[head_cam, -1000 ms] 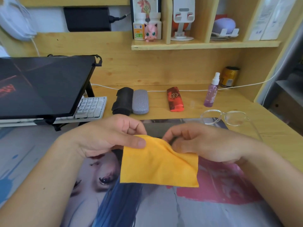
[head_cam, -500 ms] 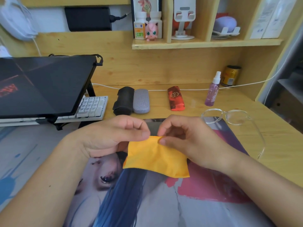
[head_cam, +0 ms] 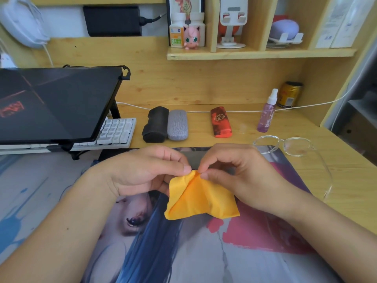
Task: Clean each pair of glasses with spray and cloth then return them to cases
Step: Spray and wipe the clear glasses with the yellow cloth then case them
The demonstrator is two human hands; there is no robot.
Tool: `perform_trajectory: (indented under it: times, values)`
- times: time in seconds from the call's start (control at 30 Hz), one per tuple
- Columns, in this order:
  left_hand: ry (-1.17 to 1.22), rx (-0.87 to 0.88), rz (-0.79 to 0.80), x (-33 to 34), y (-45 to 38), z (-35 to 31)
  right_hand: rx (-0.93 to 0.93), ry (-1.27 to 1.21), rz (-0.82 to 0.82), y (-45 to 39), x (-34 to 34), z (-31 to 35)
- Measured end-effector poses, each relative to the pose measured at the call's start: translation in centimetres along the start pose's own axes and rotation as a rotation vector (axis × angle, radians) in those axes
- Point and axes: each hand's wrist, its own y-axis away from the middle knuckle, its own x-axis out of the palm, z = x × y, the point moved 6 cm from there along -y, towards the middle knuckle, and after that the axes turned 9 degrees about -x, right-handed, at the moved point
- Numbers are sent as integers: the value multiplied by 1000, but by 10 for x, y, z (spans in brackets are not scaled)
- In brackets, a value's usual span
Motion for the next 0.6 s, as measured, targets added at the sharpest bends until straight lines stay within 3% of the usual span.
perform_trajectory:
  times: [0.2, 0.3, 0.33, 0.5, 0.6]
  values:
    - [259, 165, -57, -6, 11, -21, -57, -18, -102, -1, -11, 1]
    - [407, 281, -51, -16, 17, -29, 49, -335, -212, 2, -13, -2]
    - [464, 299, -82, -21, 18, -31, 52, -383, -273, 1, -17, 0]
    - [700, 339, -319, -21, 33, -41, -40, -163, -536, -5, -46, 24]
    - [923, 385, -386, -6, 51, -51, 68, -313, -676, -10, -57, 32]
